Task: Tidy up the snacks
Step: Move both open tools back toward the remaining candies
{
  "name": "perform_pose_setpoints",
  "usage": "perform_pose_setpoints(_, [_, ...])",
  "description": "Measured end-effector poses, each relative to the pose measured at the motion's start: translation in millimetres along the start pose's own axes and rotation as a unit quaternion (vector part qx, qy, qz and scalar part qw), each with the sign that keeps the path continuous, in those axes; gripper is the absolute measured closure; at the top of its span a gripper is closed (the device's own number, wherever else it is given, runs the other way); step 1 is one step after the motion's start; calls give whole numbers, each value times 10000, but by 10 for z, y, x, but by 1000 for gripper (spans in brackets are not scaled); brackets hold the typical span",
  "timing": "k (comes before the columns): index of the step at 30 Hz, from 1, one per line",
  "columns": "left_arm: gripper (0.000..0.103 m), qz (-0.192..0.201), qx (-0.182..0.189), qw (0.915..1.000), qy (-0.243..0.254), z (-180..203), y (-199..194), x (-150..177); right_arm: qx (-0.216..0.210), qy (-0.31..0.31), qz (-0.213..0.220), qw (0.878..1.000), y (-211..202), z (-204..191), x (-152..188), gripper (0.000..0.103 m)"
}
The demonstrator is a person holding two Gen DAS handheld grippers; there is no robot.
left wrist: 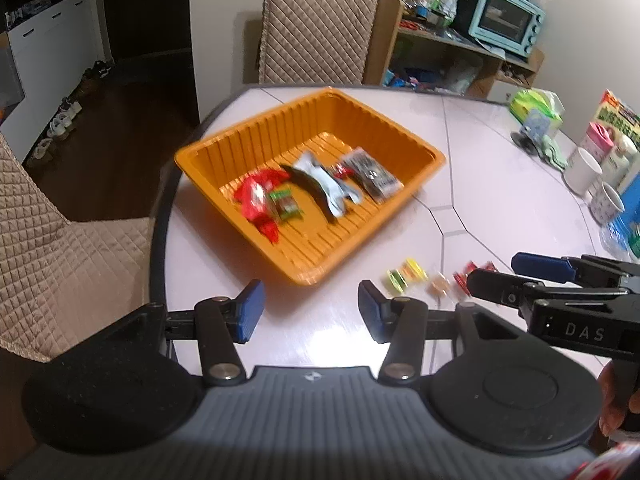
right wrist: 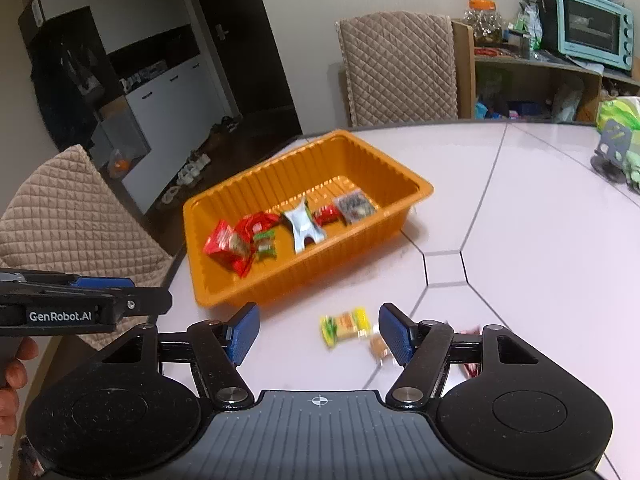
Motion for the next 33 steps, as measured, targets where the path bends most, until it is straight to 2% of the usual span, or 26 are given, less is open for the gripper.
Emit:
perform_pose_setpoints(18, [55,-332,136,9991,230,507,-91,578,137,120,-395,9991,-391,312,584,35])
perform_pose_setpoints(33, [55,-508,179,9976,440,765,43,704,361,236,-510,9978,-475,606,771,35])
Point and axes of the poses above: each gripper's, at about its wrist camera, not at the fingertips, and y roughly the way its jaws point, z to its right, x to its underside, the point moved 6 cm from there along y, roughly the way its jaws point, and after that the axes turned 1 degree about -z, right-handed, at the moved point
